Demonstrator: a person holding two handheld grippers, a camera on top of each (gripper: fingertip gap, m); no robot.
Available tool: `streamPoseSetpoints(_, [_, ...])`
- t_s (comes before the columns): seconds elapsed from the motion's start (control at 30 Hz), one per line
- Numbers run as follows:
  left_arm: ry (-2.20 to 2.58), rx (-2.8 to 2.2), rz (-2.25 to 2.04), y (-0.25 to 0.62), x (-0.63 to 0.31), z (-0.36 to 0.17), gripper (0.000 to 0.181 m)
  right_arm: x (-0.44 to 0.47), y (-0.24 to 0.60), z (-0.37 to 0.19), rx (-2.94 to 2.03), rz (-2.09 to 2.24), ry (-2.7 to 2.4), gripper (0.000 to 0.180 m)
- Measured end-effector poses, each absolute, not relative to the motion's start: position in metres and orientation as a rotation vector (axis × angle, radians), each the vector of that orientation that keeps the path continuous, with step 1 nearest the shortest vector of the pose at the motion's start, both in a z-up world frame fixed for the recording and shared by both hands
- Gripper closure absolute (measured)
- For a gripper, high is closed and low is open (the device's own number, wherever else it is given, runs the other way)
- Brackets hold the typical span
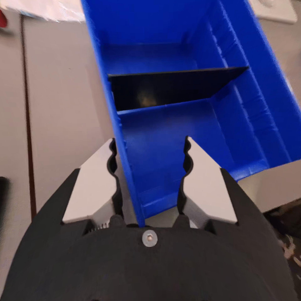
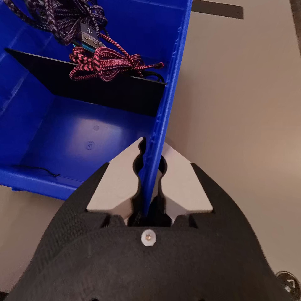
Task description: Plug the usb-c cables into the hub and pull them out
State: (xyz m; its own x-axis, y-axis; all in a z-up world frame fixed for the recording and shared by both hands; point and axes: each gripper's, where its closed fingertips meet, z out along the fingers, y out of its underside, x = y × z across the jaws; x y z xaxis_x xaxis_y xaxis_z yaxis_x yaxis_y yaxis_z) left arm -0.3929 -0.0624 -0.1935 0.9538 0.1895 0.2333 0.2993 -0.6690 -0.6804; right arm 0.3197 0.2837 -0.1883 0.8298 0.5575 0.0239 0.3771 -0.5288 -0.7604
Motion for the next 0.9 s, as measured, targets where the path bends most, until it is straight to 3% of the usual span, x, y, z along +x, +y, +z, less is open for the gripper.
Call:
streamPoseSetpoints(0.07, [-0.306, -2.414, -0.143, -0.067, -0.392, -0.207, 0.109, 0.302, 0.275, -0.189, -2.186, 0.286, -0.714, 0.171])
streamPoseSetpoints(0.2, [-0.278, -2.471, -0.133, -0.068, -0.397, -0.213, 0.156, 0.268, 0.261, -0.189, -2.179, 0.328, -0.773, 0.173])
streamPoseSetpoints(0.3, [-0.270, -2.478, -0.018, -0.070, -0.407, -0.212, 0.175, 0.243, 0.251, -0.189, -2.176, 0.352, -0.798, 0.173])
streamPoseSetpoints(0.57, [-0.247, -2.309, -0.147, -0.052, -0.387, -0.185, 0.176, 0.180, 0.222, -0.191, -2.158, 0.343, -0.889, 0.169])
streamPoseSetpoints(0.9, [-0.304, -1.964, -0.240, -0.066, -0.408, -0.080, 0.176, 0.095, 0.195, -0.190, -2.118, 0.438, -0.938, 0.166])
